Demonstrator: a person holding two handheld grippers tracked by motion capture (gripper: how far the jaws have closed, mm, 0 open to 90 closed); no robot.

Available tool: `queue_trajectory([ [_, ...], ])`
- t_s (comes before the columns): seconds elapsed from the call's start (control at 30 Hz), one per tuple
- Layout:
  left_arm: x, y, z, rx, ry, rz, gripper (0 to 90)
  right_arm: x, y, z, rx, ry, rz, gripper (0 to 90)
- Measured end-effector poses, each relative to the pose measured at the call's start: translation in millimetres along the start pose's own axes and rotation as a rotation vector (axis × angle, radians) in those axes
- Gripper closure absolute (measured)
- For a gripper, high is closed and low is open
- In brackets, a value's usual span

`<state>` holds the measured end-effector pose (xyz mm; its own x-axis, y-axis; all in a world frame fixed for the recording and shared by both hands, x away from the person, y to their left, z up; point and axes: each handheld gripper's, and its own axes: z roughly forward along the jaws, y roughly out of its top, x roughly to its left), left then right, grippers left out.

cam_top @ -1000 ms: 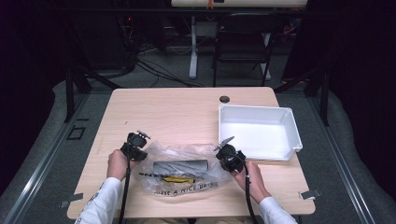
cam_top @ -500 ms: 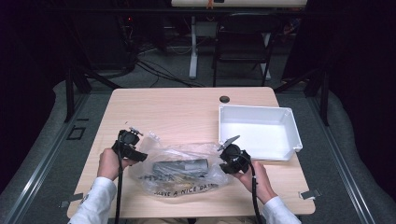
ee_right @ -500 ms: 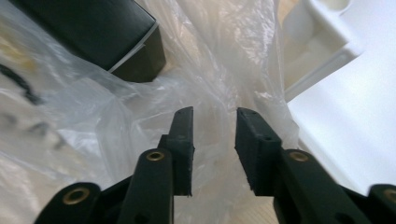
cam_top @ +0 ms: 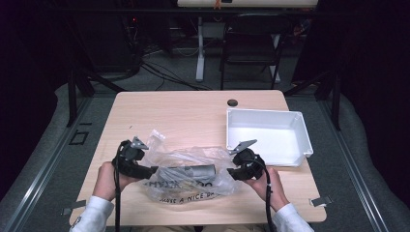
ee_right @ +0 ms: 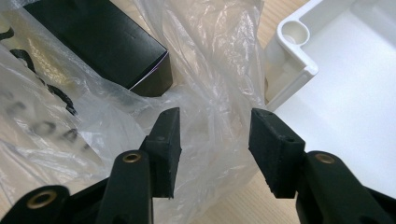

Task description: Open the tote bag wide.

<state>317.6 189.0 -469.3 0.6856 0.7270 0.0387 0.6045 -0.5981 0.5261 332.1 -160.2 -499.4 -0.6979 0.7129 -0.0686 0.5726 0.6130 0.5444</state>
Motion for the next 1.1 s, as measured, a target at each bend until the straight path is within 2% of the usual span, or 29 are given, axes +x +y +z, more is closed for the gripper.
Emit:
queue_trajectory([
  [0.1, -14.5, -6.6, 7.6, 0.02, -0.013, 0.05, 29.5, -0.7, 0.1, 2.5, 0.007, -0.01, 0.009, 50.9],
  [0.17, -20.3, -11.2, 14.7, 0.039, -0.023, 0.064, 30.1, -2.0, -0.5, 4.5, 0.011, -0.015, 0.014, 50.7],
  [0.27, -26.8, -17.5, 25.4, 0.082, -0.02, 0.104, 37.8, -3.3, -1.4, 9.7, 0.046, -0.012, 0.023, 49.4],
  [0.4, -31.4, -21.1, 33.8, 0.102, -0.006, 0.131, 55.3, -3.8, -3.7, 19.8, 0.082, -0.018, 0.03, 49.8],
  [0.43, -32.2, -21.7, 34.8, 0.099, -0.009, 0.14, 63.2, -4.5, -3.7, 20.8, 0.097, -0.013, 0.026, 51.8],
  [0.5, -34.6, -22.8, 34.3, 0.096, 0.026, 0.165, 73.1, -4.6, -4.3, 23.4, 0.106, -0.009, 0.027, 55.2],
  [0.6, -35.0, -24.3, 32.0, 0.091, 0.02, 0.162, 83.4, -4.1, -6.1, 27.9, 0.109, -0.001, 0.021, 62.6],
  [0.7, -37.1, -25.7, 29.9, 0.09, 0.022, 0.181, 87.0, -3.4, -7.2, 30.6, 0.115, 0.002, 0.027, 65.4],
  [0.8, -39.1, -27.3, 29.0, 0.101, 0.001, 0.189, 88.5, -4.8, -6.9, 31.3, 0.134, 0.005, 0.012, 67.0],
  [0.83, -40.1, -28.4, 28.5, 0.108, -0.007, 0.193, 88.6, -4.1, -7.7, 32.3, 0.123, 0.005, 0.025, 67.0],
  [0.87, -41.1, -30.1, 28.9, 0.13, -0.029, 0.203, 88.8, -4.8, -7.6, 32.6, 0.135, 0.004, 0.017, 67.2],
  [0.97, -42.7, -36.0, 32.4, 0.191, -0.06, 0.233, 88.8, -4.9, -8.8, 34.8, 0.149, 0.002, 0.02, 67.5],
  [1.0, -43.4, -39.3, 35.6, 0.212, -0.064, 0.244, 88.8, -4.4, -9.5, 36.0, 0.142, 0.001, 0.029, 67.8],
  [1.07, -43.0, -41.9, 39.3, 0.255, -0.076, 0.247, 88.7, -4.2, -9.4, 37.4, 0.16, 0.001, 0.017, 68.8],
  [1.1, -42.3, -43.1, 40.7, 0.26, -0.079, 0.251, 88.6, -3.4, -9.6, 38.4, 0.163, -0.002, 0.017, 69.8],
])
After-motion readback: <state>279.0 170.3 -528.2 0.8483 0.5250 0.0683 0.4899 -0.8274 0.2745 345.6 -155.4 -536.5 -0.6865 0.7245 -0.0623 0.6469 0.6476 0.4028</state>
